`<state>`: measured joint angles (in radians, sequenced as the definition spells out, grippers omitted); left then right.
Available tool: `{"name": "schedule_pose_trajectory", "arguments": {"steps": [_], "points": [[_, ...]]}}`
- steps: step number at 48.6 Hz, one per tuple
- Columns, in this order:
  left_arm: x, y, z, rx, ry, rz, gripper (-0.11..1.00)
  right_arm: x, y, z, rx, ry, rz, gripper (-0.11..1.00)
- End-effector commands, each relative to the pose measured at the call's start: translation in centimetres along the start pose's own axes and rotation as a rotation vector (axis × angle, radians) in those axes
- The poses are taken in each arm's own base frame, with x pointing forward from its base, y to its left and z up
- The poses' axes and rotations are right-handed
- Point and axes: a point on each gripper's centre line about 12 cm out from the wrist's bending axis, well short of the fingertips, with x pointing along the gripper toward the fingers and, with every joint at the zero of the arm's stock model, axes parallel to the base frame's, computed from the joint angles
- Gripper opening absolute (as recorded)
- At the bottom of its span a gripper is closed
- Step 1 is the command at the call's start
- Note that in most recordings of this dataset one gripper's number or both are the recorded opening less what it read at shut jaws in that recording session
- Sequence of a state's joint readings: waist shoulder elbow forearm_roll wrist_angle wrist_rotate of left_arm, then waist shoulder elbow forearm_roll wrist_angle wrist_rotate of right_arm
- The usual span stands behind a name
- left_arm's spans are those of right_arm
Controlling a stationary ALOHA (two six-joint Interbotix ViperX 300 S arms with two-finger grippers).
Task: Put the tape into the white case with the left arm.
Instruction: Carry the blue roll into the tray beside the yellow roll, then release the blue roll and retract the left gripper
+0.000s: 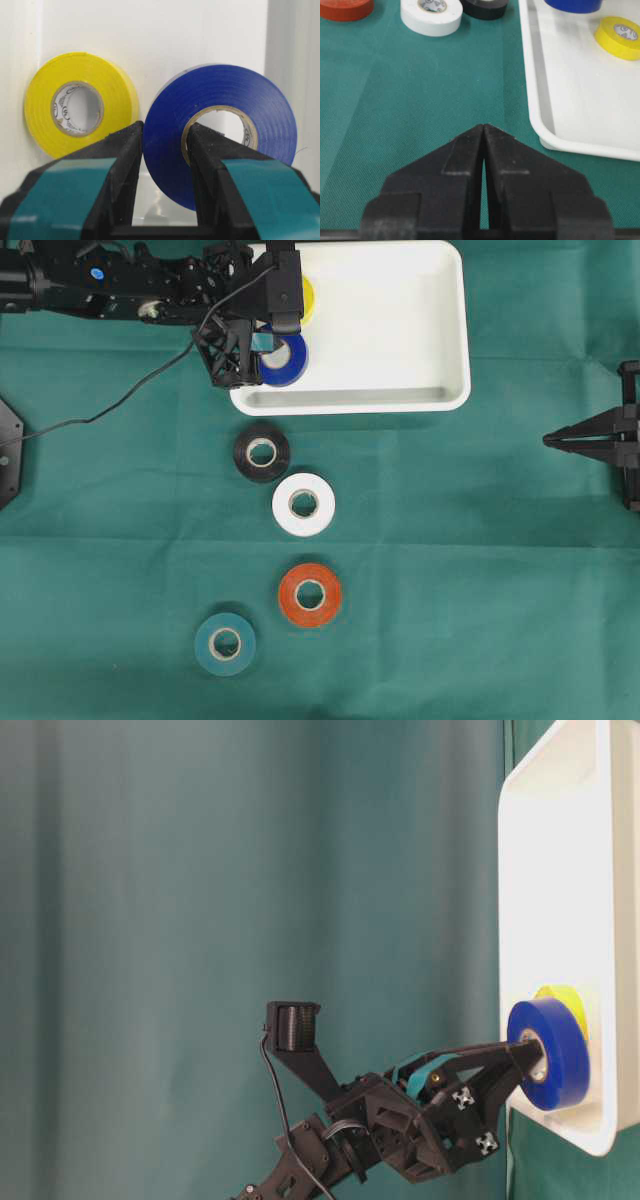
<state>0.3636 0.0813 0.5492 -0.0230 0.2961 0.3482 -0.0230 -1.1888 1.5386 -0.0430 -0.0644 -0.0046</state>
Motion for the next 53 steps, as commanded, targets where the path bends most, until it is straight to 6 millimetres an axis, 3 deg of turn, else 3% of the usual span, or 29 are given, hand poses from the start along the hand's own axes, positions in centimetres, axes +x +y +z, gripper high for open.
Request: {"name": "schedule_pose_trajectory", "arguments": {"steps": [1, 11, 15, 23, 31, 53], "points": [[-0.7, 0.5, 1.0, -0.003, -0.037, 0.016, 0.27, 0.1, 0.0, 0.5, 0.0, -0.015, -0.001, -0.09], [-0.9, 0.4, 0.5, -0.005, -0.031, 0.015, 0.85, 0.1, 0.0, 0.4, -0.001, -0.014, -0.001, -0.09], [-1.1, 0.4, 0.4, -0.006, -0.032, 0.015, 0.98, 0.1, 0.0, 0.4, -0.001, -0.014, -0.001, -0.09], [-2.0, 0.3, 0.2, -0.011, -0.04, 0.016, 0.98, 0.1, 0.0, 0.4, -0.003, -0.014, -0.001, -0.09], [-4.2, -0.7, -0.3, -0.003, -0.067, 0.011, 0.98, 0.1, 0.0, 0.5, -0.001, -0.015, -0.001, -0.09], [-10.6, -7.5, -2.9, 0.057, -0.171, -0.094, 0.98, 0.1, 0.0, 0.5, -0.001, -0.015, -0.001, -0.09]]}}
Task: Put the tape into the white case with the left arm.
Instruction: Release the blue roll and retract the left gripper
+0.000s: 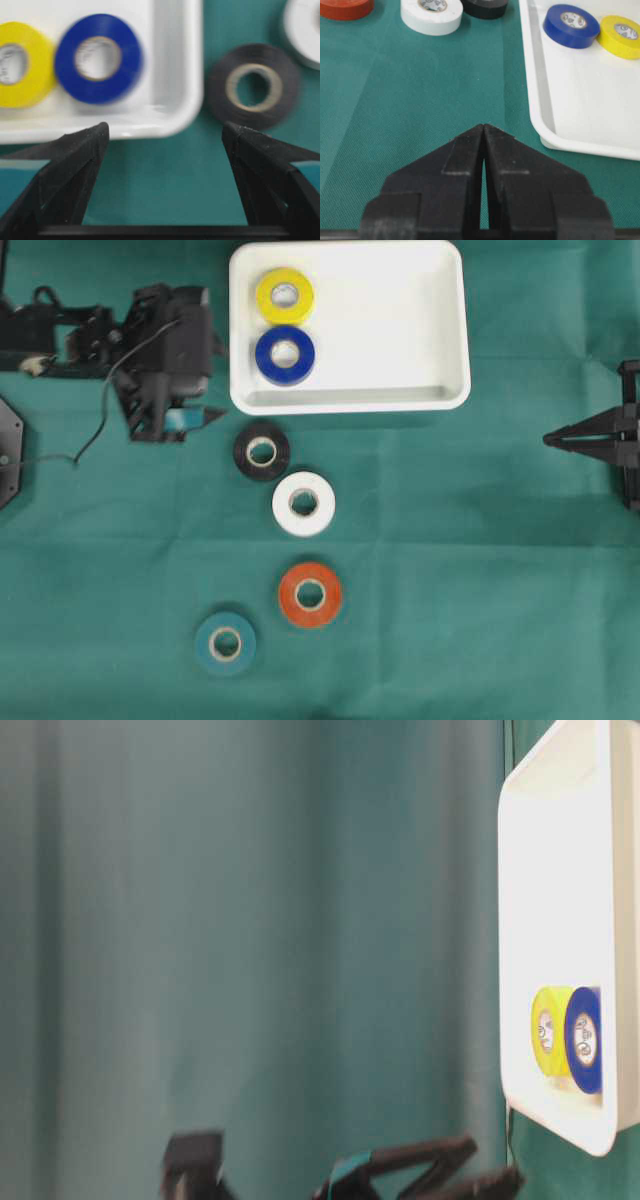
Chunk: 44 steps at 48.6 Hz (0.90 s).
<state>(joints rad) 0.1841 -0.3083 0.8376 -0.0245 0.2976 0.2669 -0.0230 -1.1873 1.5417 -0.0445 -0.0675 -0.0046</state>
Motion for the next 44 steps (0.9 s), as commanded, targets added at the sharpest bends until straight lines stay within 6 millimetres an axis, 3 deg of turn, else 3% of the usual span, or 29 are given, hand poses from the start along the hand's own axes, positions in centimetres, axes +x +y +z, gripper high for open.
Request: {"name": "schedule_pose_trajectory", "arguments": {"steps": [1, 24, 44], "points": [[-1.5, -1.0, 0.3, 0.0, -0.047, -0.015, 0.98, 0.1, 0.0, 0.5, 0.0, -0.015, -0.002, -0.09], [-5.5, -5.8, -2.8, -0.025, -0.123, -0.13, 0.98, 0.1, 0.0, 0.6, -0.001, -0.018, -0.002, -0.09], [-8.1, -6.7, -5.9, -0.009, -0.196, -0.156, 0.98, 0.1, 0.0, 0.5, -0.003, -0.015, -0.002, -0.09]]}}
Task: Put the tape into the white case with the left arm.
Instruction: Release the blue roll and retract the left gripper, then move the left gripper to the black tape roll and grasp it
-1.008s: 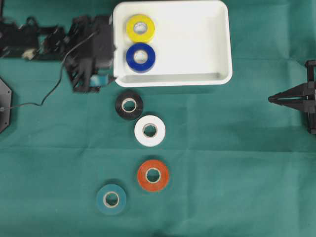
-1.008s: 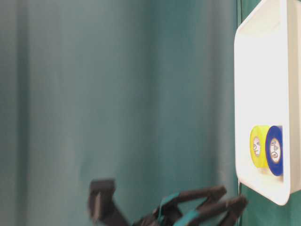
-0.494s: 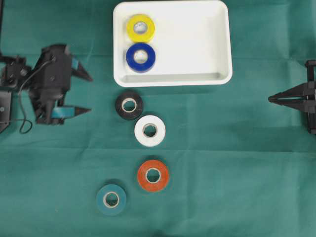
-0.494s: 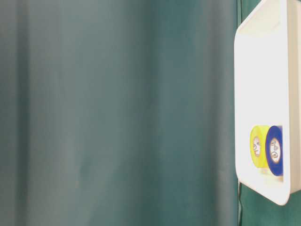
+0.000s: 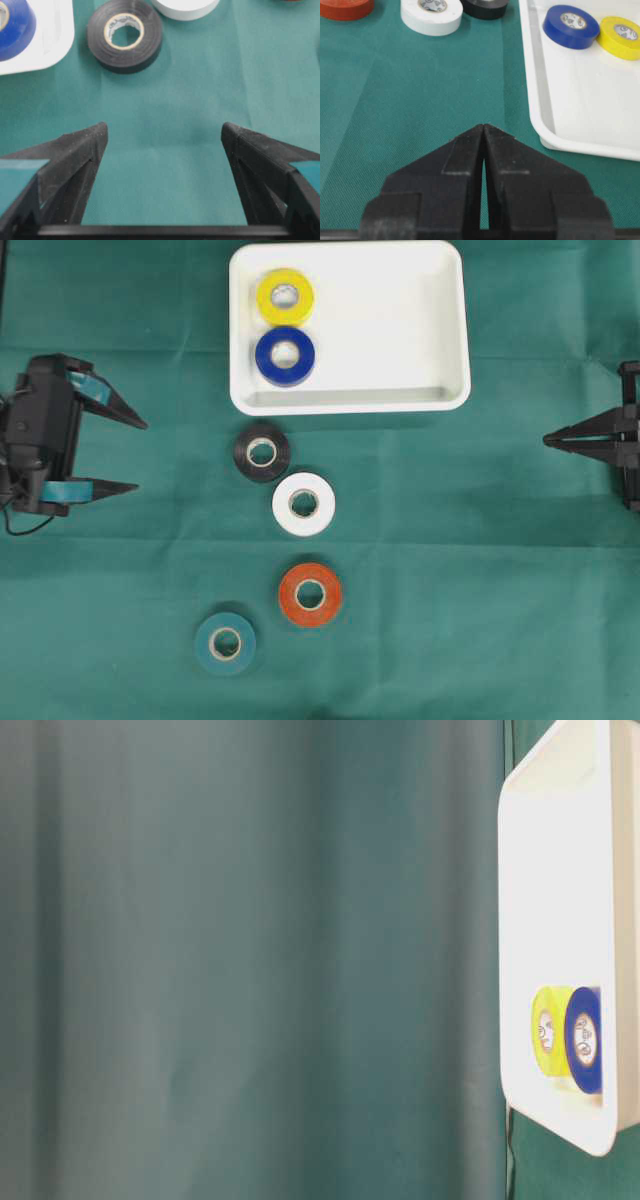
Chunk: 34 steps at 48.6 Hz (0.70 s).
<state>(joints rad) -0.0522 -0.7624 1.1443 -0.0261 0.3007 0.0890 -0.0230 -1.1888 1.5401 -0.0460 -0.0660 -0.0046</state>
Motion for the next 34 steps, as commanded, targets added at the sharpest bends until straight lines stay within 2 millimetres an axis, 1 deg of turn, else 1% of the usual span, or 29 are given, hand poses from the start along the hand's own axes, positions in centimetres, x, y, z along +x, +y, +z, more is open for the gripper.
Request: {"name": "schedule_pose_trajectory", "arguments": {"steps": [1, 8, 16, 34], "points": [[-0.6, -0.3, 0.0, 0.01, -0.031, -0.01, 0.98, 0.1, 0.0, 0.5, 0.0, -0.017, -0.002, -0.09], [-1.6, -0.6, -0.8, 0.016, -0.072, -0.017, 0.98, 0.1, 0.0, 0.5, -0.002, -0.015, 0.0, -0.09], [-2.1, -0.6, -1.1, 0.018, -0.092, -0.015, 0.98, 0.1, 0.0, 0.6, -0.001, -0.017, -0.002, -0.09], [-1.4, -0.6, -1.3, 0.021, -0.072, -0.015, 0.98, 0.1, 0.0, 0.5, -0.001, -0.014, -0.002, -0.09]]}}
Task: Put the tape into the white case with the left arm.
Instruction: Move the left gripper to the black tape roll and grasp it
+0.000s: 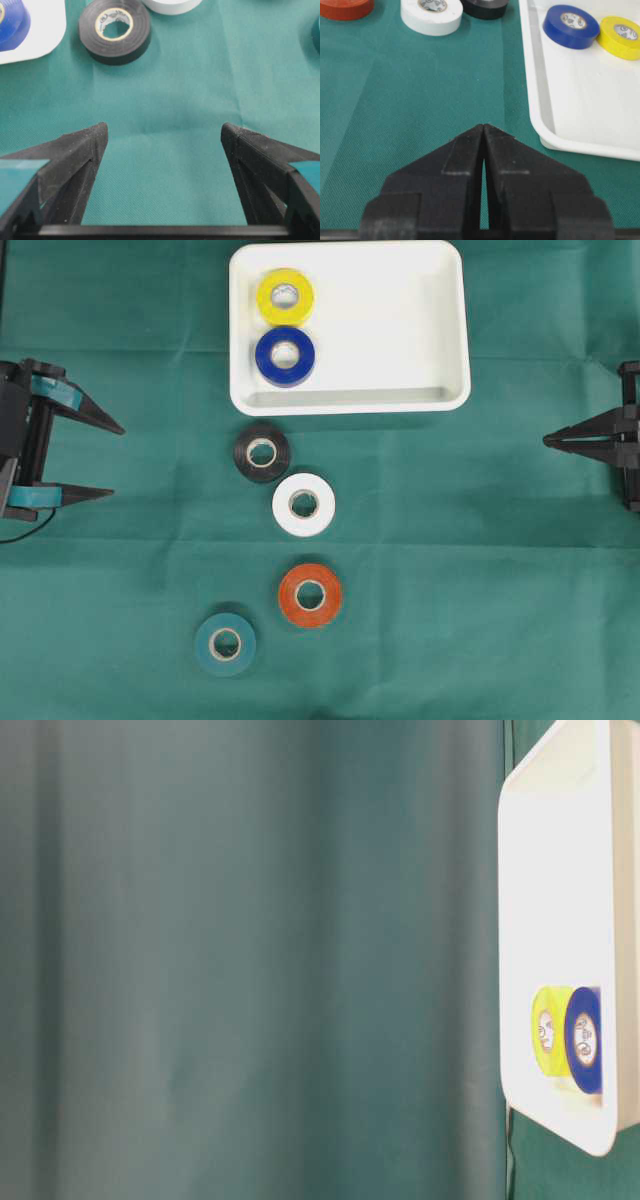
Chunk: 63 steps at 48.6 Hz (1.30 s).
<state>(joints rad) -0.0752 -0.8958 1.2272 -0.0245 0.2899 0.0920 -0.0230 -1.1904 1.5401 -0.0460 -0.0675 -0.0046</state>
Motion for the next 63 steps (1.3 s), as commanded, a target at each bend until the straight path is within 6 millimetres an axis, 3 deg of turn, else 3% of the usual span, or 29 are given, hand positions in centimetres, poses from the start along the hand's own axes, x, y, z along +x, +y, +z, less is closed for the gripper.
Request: {"name": "schedule_pose_trajectory", "arguments": {"steps": [1, 17, 46, 63], "points": [[0.2, 0.0, 0.5, 0.002, -0.011, -0.002, 0.98, 0.1, 0.0, 0.5, -0.001, -0.012, -0.002, -0.09], [2.2, 0.1, 1.9, 0.006, -0.021, 0.002, 0.98, 0.1, 0.0, 0.5, -0.001, -0.012, -0.002, -0.09], [9.8, 0.3, 5.2, 0.011, 0.136, -0.01, 0.97, 0.1, 0.0, 0.4, -0.001, -0.011, -0.001, -0.09], [15.3, 0.5, 5.6, 0.02, 0.228, -0.016, 0.97, 0.1, 0.0, 0.4, -0.001, -0.011, -0.001, -0.09]]}}
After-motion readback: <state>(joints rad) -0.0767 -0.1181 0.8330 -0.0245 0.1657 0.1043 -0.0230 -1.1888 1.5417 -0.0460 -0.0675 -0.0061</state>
